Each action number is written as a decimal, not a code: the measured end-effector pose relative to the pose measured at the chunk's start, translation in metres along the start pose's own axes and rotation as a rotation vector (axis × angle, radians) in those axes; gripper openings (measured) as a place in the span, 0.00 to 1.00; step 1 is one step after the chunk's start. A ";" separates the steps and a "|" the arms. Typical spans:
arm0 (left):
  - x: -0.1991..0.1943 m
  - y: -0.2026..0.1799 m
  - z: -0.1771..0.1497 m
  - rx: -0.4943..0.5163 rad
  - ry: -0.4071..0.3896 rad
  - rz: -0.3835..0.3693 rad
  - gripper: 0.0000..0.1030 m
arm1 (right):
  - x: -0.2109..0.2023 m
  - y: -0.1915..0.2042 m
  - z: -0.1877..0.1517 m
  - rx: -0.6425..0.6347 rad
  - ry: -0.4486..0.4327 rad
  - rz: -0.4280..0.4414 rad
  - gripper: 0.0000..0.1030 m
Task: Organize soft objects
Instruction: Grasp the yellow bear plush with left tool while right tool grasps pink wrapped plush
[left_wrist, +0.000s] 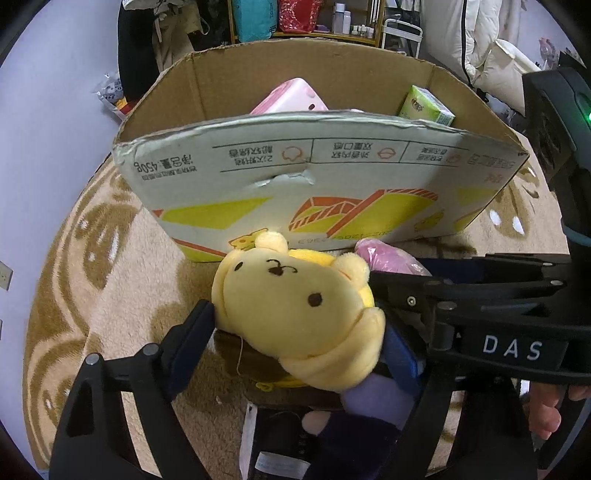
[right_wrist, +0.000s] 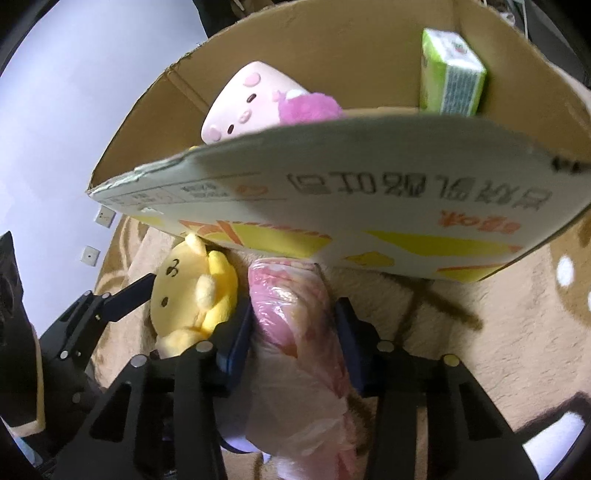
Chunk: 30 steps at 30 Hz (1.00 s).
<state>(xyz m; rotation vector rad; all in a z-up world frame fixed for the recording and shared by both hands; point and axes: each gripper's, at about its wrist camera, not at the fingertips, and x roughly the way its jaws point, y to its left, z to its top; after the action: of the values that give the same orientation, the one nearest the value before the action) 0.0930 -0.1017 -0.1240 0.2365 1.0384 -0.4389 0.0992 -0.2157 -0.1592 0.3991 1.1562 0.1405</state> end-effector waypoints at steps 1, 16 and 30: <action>0.000 0.001 0.000 -0.004 0.000 -0.003 0.81 | 0.001 0.000 0.000 0.005 0.006 0.011 0.44; -0.012 0.022 -0.003 -0.091 -0.022 0.004 0.76 | -0.015 0.007 -0.003 -0.045 -0.057 -0.044 0.17; -0.071 0.031 -0.015 -0.139 -0.164 0.096 0.75 | -0.057 0.007 -0.013 -0.046 -0.182 -0.082 0.16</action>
<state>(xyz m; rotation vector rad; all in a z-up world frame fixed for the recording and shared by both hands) 0.0650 -0.0518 -0.0698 0.1234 0.8885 -0.2932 0.0644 -0.2243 -0.1119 0.3169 0.9868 0.0578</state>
